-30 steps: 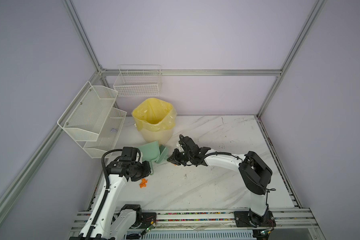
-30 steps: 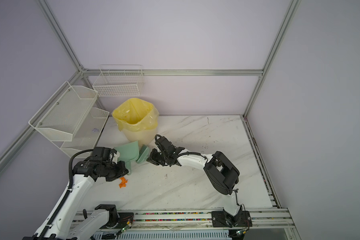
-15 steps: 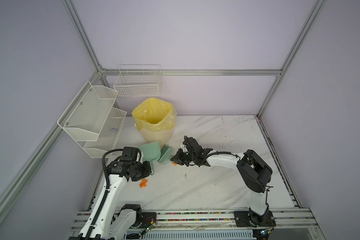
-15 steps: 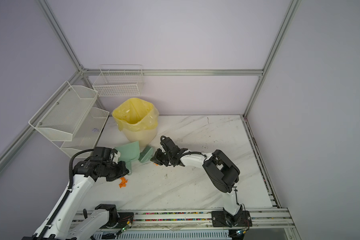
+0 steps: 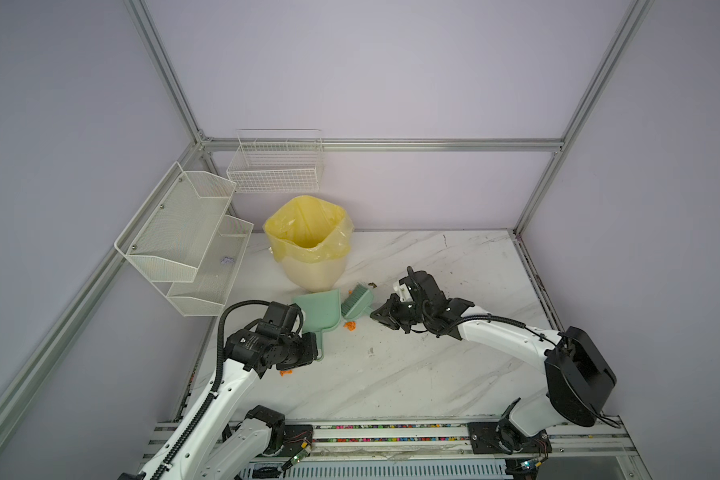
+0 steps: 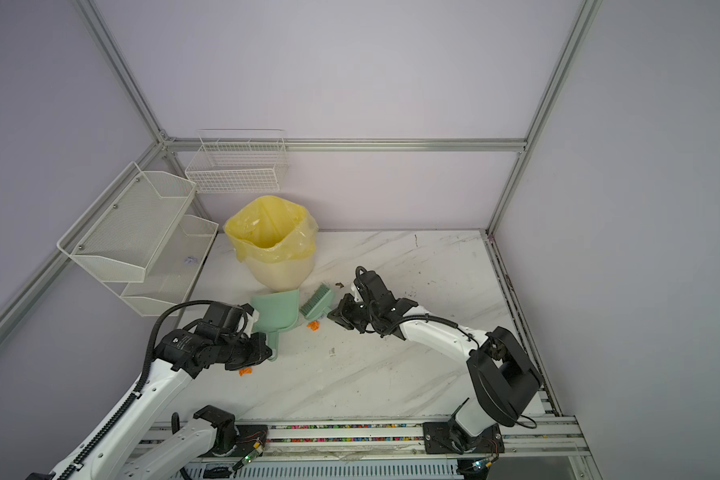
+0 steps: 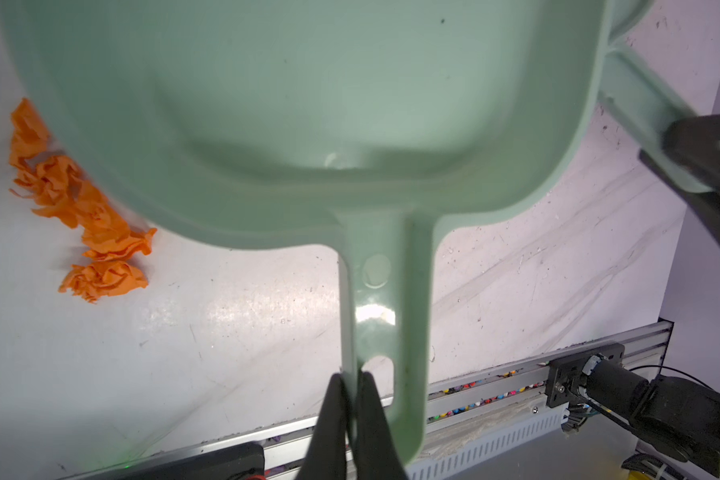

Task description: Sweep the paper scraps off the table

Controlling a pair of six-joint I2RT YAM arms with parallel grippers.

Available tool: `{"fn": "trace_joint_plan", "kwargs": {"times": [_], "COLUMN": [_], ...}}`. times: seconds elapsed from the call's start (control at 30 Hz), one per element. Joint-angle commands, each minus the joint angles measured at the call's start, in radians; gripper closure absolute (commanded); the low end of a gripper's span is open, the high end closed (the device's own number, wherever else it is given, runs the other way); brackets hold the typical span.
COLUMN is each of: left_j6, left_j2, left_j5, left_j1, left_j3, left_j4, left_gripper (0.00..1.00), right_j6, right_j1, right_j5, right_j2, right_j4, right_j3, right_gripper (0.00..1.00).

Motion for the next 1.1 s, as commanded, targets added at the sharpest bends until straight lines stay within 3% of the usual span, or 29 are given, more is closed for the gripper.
{"fn": "trace_joint_plan", "kwargs": {"times": [0.0,0.17,0.4,0.53,0.73,1.07], "left_j6": [-0.082,-0.163,-0.274,-0.317,-0.336,-0.380], "left_j2": [-0.014,0.011,0.069,0.088,0.124,0.095], "left_j5": [-0.057,-0.125,-0.192,-0.204,-0.184,-0.135], "left_j1": [-0.073,-0.223,-0.416,-0.480,-0.521,-0.529], "left_j3": [-0.046,-0.062,-0.079,-0.105,-0.124,-0.196], "left_j4": [0.034,0.062,0.124,0.164,0.190,0.212], "left_gripper": [1.00,1.00,1.00,1.00,1.00,1.00], "right_j6": [-0.065,-0.239,-0.534,-0.693,-0.866,-1.036], "right_j1": [-0.036,-0.102,-0.131,-0.131,-0.128,-0.066], "right_j5": [0.041,0.094,0.225,0.376,0.508,0.577], "right_j2": [-0.072,-0.066,0.086,0.206,0.366,0.549], "right_j4": [-0.146,-0.335,-0.592,-0.738,-0.855,-0.884], "right_j3": [0.046,0.200,0.479,0.656,0.891,1.042], "right_gripper": [1.00,1.00,1.00,1.00,1.00,1.00]}}
